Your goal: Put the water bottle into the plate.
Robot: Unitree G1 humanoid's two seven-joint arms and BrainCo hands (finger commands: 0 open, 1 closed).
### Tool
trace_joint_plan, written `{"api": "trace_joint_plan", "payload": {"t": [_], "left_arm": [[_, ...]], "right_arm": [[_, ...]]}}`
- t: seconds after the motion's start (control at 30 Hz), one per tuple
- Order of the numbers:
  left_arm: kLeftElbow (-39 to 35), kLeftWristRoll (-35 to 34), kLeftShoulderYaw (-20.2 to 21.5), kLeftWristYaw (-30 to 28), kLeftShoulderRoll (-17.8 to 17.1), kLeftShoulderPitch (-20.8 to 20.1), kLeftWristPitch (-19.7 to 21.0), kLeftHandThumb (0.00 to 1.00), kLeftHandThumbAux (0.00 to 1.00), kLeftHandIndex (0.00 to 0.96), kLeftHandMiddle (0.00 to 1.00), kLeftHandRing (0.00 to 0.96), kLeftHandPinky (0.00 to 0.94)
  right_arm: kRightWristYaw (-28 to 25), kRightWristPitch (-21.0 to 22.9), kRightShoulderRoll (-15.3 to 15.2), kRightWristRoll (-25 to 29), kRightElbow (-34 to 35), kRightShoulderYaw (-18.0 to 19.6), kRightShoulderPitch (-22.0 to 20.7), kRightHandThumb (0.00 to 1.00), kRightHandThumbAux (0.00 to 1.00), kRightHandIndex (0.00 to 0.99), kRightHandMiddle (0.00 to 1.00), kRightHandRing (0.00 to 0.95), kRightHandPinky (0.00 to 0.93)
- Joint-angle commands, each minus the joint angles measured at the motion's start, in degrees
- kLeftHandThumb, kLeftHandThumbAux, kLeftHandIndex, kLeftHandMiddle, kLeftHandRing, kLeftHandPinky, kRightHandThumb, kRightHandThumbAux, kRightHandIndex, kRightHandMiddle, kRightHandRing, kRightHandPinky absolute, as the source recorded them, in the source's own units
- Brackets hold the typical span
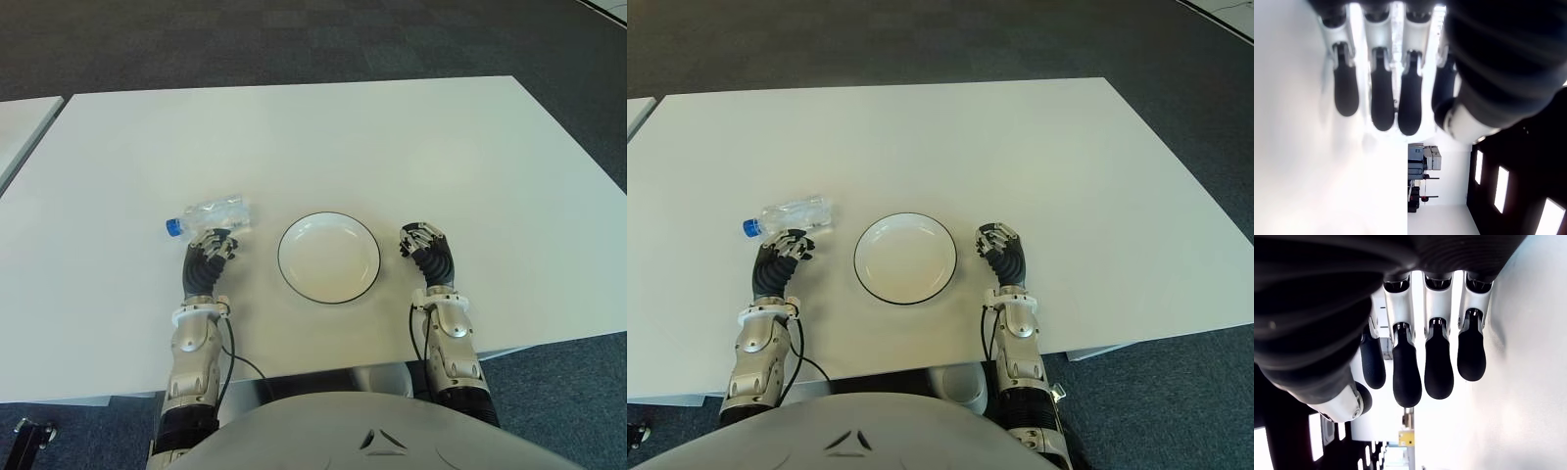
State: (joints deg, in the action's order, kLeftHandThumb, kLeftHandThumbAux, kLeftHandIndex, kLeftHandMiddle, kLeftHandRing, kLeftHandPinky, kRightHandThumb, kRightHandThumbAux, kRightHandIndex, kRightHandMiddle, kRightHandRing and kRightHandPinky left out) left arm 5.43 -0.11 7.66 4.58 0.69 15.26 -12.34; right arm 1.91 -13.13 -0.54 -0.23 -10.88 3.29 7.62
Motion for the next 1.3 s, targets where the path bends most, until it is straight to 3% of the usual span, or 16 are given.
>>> {"api": "trace_joint_plan", "payload": {"t": [0.03,0.3,0.47,0.53,0.6,0.77,0.87,1.1,1.17,1.23,1.3], "left_arm": [[-3.9,5.1,-1.8,3.2,0.4,1.8,-0.5,0.704,0.716,0.428,0.511,0.500,0.502],[-4.9,22.8,-5.1,12.4,-3.2,2.5,-4.6,0.703,0.717,0.427,0.496,0.499,0.512],[-4.0,37.8,-7.3,20.6,-7.6,1.2,-2.1,0.706,0.718,0.426,0.522,0.540,0.572],[-3.7,41.5,-8.1,22.2,-9.2,0.5,-1.0,0.707,0.719,0.426,0.542,0.565,0.600],[-3.4,44.8,-8.9,23.3,-10.9,-0.2,0.2,0.770,0.700,0.407,0.548,0.591,0.616],[-3.4,51.5,-11.0,24.8,-14.8,-1.9,3.1,0.825,0.684,0.390,0.558,0.605,0.595],[-3.3,53.9,-12.0,25.7,-16.5,-3.0,4.4,0.832,0.682,0.385,0.547,0.578,0.555],[-3.0,57.2,-13.8,30.0,-18.5,-5.1,6.5,0.831,0.683,0.400,0.465,0.391,0.400],[-2.2,57.3,-14.0,31.7,-19.0,-6.2,6.4,0.767,0.701,0.402,0.364,0.329,0.348],[0.4,57.2,-14.0,33.8,-19.7,-8.5,6.2,0.624,0.733,0.233,0.253,0.249,0.273],[5.3,56.9,-13.9,36.3,-20.6,-11.7,5.7,0.586,0.707,0.153,0.179,0.183,0.211]], "right_arm": [[-0.1,1.9,0.2,0.1,-1.2,-0.1,0.5,0.701,0.731,0.437,0.667,0.650,0.638],[0.2,1.9,0.2,-0.5,-1.7,-0.3,0.3,0.701,0.731,0.437,0.677,0.662,0.648],[0.2,2.1,0.3,-0.4,-1.7,-0.5,0.3,0.701,0.731,0.437,0.677,0.661,0.644],[0.2,2.1,0.4,-0.4,-1.8,-0.5,0.3,0.701,0.731,0.437,0.676,0.660,0.643],[0.1,2.1,0.4,-0.3,-1.8,-0.6,0.2,0.701,0.731,0.437,0.676,0.660,0.642],[0.2,2.1,0.5,-0.4,-2.1,-0.7,0.2,0.701,0.731,0.437,0.676,0.659,0.640],[0.4,2.1,0.5,-0.5,-2.1,-0.8,0.2,0.701,0.731,0.437,0.673,0.656,0.639],[0.7,2.6,0.5,-1.0,-1.9,-1.1,0.3,0.703,0.730,0.437,0.668,0.654,0.647],[0.7,2.8,0.4,-1.0,-1.8,-1.2,0.4,0.703,0.730,0.437,0.669,0.655,0.650],[0.6,3.0,0.4,-1.0,-1.7,-1.3,0.4,0.703,0.730,0.437,0.670,0.656,0.649],[0.5,3.1,0.4,-0.9,-1.6,-1.3,0.5,0.703,0.730,0.437,0.671,0.657,0.648]]}}
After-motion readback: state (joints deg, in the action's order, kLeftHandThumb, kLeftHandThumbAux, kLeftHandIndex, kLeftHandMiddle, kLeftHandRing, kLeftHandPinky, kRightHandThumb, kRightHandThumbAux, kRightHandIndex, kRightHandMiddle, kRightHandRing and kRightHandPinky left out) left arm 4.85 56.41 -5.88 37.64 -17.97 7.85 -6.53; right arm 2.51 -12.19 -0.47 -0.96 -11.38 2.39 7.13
